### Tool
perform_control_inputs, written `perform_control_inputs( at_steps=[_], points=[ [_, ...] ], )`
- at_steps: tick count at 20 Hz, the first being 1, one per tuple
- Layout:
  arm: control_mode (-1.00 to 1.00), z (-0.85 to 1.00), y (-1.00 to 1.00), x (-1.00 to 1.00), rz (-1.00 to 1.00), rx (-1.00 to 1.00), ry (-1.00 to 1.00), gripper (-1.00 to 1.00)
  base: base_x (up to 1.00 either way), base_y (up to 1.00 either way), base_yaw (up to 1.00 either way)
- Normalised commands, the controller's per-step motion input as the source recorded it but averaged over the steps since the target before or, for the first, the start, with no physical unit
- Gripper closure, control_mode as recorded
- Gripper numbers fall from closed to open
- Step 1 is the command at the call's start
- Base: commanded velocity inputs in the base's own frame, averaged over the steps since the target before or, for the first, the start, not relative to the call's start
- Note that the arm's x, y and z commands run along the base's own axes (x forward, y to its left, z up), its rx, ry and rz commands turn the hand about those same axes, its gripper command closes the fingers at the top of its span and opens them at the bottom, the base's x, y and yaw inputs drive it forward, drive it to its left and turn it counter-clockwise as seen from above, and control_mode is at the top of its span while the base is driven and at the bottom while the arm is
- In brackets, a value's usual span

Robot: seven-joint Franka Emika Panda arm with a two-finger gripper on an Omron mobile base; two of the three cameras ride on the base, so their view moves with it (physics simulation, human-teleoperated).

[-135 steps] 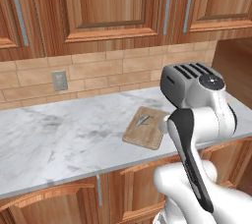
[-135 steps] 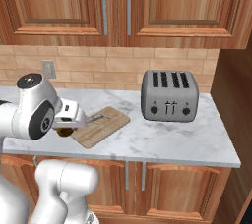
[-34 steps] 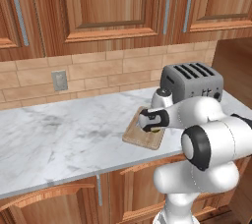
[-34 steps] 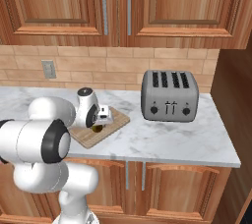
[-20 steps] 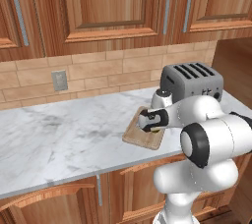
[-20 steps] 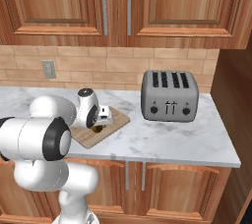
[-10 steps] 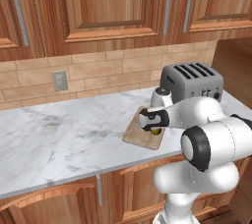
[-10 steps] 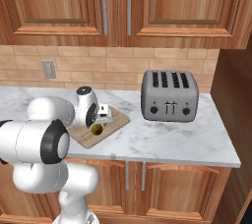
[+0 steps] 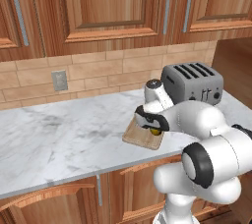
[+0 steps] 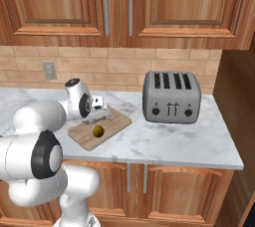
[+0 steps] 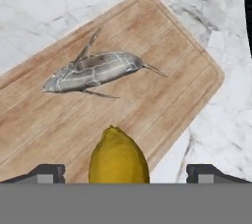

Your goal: Retrieve a lemon from the fridge and place it on the cutting board with the fish.

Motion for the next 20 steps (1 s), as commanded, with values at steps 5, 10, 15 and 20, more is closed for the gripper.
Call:
perform_control_inputs(
  at_steps=[5,10,15,20],
  points=[
    [-1.0,0.27,-0.14,-0.61,-0.11,0.0,0.0,-1.0,0.0,0.0,0.0],
    [-1.0,0.31,-0.35,-0.75,-0.1,0.02,0.0,-1.0,0.0,0.0,0.0],
    [-1.0,0.22,-0.26,-0.74,-0.05,0.04,0.0,-1.0,0.0,0.0,0.0],
    [-1.0,0.2,-0.02,-0.48,0.0,0.2,0.0,-1.0,0.0,0.0,0.0]
  ],
)
